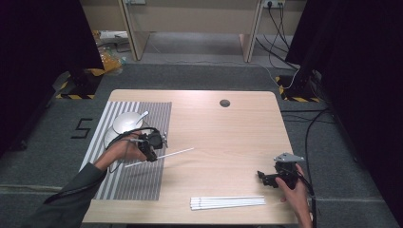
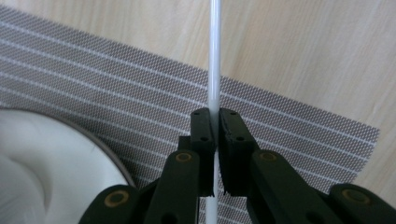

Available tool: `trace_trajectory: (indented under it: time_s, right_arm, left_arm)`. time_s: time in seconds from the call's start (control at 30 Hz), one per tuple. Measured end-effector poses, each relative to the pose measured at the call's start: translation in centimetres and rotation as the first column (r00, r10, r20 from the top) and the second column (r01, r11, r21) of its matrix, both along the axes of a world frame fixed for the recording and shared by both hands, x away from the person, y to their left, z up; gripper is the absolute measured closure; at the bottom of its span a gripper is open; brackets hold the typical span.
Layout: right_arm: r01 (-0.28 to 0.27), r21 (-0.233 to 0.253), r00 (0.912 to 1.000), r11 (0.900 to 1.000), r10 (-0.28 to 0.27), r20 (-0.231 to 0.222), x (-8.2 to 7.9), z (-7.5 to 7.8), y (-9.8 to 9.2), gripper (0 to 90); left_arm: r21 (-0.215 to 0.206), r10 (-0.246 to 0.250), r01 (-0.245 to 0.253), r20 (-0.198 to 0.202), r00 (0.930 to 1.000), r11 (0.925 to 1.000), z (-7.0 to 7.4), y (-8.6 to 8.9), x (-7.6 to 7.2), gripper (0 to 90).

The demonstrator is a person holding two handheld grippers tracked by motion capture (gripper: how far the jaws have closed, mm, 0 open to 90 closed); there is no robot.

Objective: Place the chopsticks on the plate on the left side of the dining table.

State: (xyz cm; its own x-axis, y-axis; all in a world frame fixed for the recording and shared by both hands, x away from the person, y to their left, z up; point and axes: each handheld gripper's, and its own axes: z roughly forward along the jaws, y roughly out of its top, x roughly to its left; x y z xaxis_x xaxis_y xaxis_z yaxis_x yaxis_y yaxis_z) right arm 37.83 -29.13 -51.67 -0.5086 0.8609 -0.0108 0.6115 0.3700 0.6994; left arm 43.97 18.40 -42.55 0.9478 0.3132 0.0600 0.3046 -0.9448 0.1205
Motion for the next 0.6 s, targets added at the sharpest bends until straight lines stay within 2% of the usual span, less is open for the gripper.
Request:
trace_trajectory:
  time_s: [0.07, 0.33, 0.5, 0.6]
  right_arm:
    - [0.0, 0.0, 1.0, 1.0, 0.0, 0.0, 0.0, 0.0, 0.0, 0.2]
    - [0.0, 0.0, 1.0, 1.0, 0.0, 0.0, 0.0, 0.0, 0.0, 0.2]
    - [0.0, 0.0, 1.0, 1.0, 0.0, 0.0, 0.0, 0.0, 0.0, 0.2]
    - [0.0, 0.0, 1.0, 1.0, 0.0, 0.0, 0.0, 0.0, 0.0, 0.2]
  left_arm:
    - [-0.01, 0.016, -0.016, 0.002, 0.9999, 0.9998, 0.1, 0.7, 0.2, 84.6]
    - [-0.004, 0.09, -0.09, 0.005, 0.9959, 0.9959, -0.1, 3.6, 1.4, 84.6]
    - [-0.013, 0.126, -0.126, 0.008, 0.992, 0.9919, -0.1, 4.8, 2.0, 84.6]
    - [0.0, 0.143, -0.143, 0.015, 0.9896, 0.9897, -0.2, 5.3, 2.4, 84.6]
